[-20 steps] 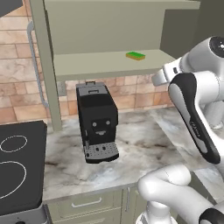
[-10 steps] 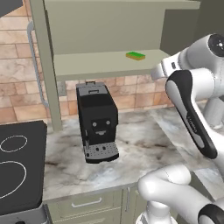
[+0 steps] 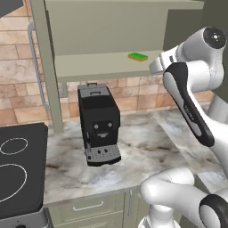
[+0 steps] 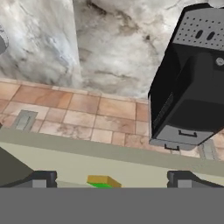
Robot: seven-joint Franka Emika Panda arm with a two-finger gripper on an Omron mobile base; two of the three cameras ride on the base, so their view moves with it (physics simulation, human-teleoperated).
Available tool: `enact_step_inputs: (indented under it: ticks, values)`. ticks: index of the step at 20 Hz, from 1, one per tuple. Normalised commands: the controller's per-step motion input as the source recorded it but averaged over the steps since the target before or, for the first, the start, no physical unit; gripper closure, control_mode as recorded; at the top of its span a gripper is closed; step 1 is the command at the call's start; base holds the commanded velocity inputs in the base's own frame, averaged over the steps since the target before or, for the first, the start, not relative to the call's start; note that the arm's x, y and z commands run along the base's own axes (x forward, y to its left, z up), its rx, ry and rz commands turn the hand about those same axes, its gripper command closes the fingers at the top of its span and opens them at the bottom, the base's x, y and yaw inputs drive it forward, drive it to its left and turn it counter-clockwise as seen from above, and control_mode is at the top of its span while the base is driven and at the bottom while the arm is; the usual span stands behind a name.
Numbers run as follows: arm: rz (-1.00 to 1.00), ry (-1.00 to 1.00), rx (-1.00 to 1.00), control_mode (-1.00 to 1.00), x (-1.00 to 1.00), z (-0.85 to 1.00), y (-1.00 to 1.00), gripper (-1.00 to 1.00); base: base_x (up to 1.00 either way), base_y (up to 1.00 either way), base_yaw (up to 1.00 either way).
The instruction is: Locate and retrieve the soap dispenser and sponge from the cabinet. Place them next to the sink.
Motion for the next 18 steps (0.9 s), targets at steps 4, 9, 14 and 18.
enact_step_inputs:
  ticks: [4, 9, 14, 18]
  values:
    - [-0.01, 0.00, 0.00, -1.00, 0.24, -0.09, -0.01, -1.00, 0.00, 0.00, 0.00]
    - [0.00, 0.00, 0.00, -1.00, 0.39, -0.01, -0.05, -1.00, 0.00, 0.00, 0.00]
    - [0.00, 0.00, 0.00, -1.00, 0.46, 0.00, -0.06, -1.00, 0.00, 0.00, 0.00]
    - [0.00, 0.00, 0.00, -1.00, 0.49, 0.00, 0.00, -1.00, 0.00, 0.00, 0.00]
